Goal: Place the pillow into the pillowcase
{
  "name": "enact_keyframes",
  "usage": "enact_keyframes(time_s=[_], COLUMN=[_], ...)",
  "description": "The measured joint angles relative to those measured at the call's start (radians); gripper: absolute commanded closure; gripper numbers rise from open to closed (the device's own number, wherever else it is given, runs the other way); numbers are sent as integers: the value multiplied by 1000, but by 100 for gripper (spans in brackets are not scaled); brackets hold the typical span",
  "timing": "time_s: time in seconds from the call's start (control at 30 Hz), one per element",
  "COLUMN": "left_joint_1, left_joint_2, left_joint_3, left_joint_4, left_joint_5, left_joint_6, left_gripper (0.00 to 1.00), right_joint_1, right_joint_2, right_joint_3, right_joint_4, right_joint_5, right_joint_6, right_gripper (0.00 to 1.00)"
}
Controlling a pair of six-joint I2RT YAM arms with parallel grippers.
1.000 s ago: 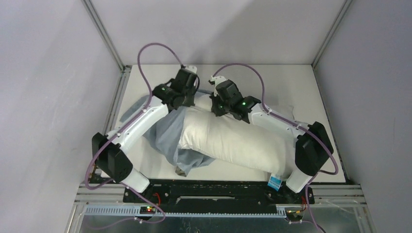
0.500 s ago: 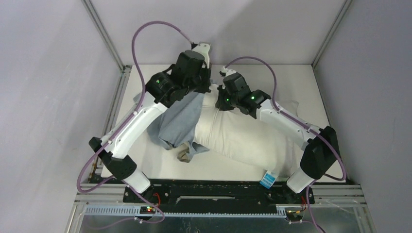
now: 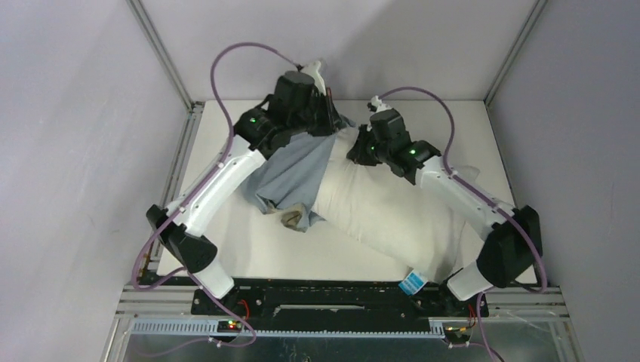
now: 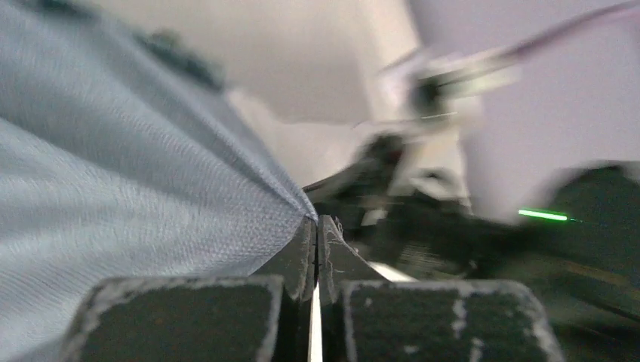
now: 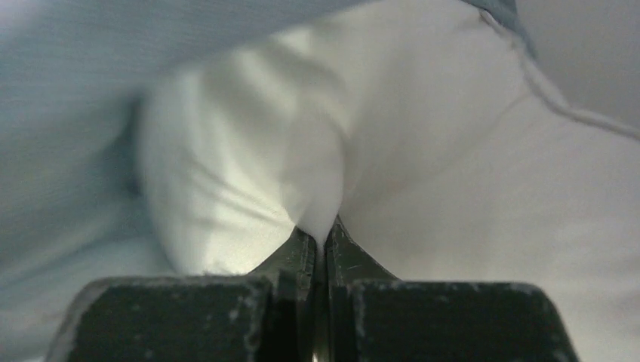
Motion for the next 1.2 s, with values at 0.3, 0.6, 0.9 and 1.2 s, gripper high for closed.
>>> enact_keyframes(time_s=[0.3, 0.6, 0.9, 1.2], left_joint_1=[-22, 36, 14, -85], left_joint_2=[-9, -49, -337, -479], left_joint_3=[168, -201, -401, -661], left_joint_4=[32, 117, 54, 35], left_joint_5=[61, 36, -153, -298], left_joint_6=[-44, -30, 67, 64], left_gripper=[100, 51, 24, 24], right_joint_1=[-19, -18, 257, 373], right_joint_2=[126, -98, -282, -266], right_joint_3=[-73, -83, -200, -406], right_joint_4=[183, 93, -36, -71], right_joint_5=[-76, 0, 265, 435], right_joint_6=[63, -11, -182, -212], right_gripper=[98, 19, 0, 1])
